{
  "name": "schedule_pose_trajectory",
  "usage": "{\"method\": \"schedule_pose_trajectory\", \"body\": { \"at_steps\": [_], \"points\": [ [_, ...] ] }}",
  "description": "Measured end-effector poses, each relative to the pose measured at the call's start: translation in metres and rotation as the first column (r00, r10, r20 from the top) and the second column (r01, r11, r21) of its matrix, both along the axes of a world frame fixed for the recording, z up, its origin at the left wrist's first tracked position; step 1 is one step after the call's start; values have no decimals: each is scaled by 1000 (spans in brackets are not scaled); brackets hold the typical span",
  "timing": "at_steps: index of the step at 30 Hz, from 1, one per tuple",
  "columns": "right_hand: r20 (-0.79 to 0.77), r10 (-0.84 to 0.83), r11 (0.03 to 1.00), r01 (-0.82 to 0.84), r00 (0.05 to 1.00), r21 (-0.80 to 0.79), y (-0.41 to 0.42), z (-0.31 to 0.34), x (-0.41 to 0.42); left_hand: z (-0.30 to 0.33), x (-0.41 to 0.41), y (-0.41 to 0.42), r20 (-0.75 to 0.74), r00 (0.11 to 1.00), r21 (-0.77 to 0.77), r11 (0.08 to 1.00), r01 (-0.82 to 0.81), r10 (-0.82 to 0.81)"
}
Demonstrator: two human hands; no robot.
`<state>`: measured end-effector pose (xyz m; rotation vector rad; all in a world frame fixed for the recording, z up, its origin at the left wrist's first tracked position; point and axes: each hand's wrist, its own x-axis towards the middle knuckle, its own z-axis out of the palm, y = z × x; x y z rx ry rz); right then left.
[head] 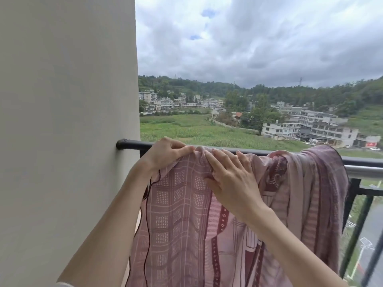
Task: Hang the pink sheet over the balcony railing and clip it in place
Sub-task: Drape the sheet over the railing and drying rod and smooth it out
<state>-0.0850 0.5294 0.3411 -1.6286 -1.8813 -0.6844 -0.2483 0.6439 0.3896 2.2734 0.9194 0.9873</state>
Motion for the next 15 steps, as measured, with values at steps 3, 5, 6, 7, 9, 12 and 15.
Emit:
{"method": "schedule_pose_trajectory", "body": {
  "at_steps": [3, 5, 6, 7, 9, 12, 15],
  "points": [
    [-24, 2, 1000, -2, 1000, -13, 1, 9, -4, 10, 10, 5, -214, 967, 236, 968, -84, 136],
    [-65, -17, 1000, 18, 998, 17, -7, 13, 5, 7, 25, -2, -241, 945, 391, 913, -115, 222],
    [-81, -36, 998, 40, 996, 39, -13, 14, 12, 4, 31, -7, -211, 951, 422, 899, -119, 225],
    [-98, -60, 996, 65, 993, 56, -21, 14, 19, 0, 34, -11, -144, 970, 417, 901, -121, 197],
    [-122, -97, 991, 107, 988, 76, -37, 10, 27, -6, 33, -23, 42, 993, 388, 914, -120, 113],
    [-162, -133, 979, 155, 978, 135, -43, -7, 25, -22, 20, -28, 222, 973, 434, 888, -153, 59],
    [-204, -160, 965, 197, 966, 173, -66, -16, 56, -33, 47, -60, 223, 975, 452, 886, -108, 5]
  ]
}}
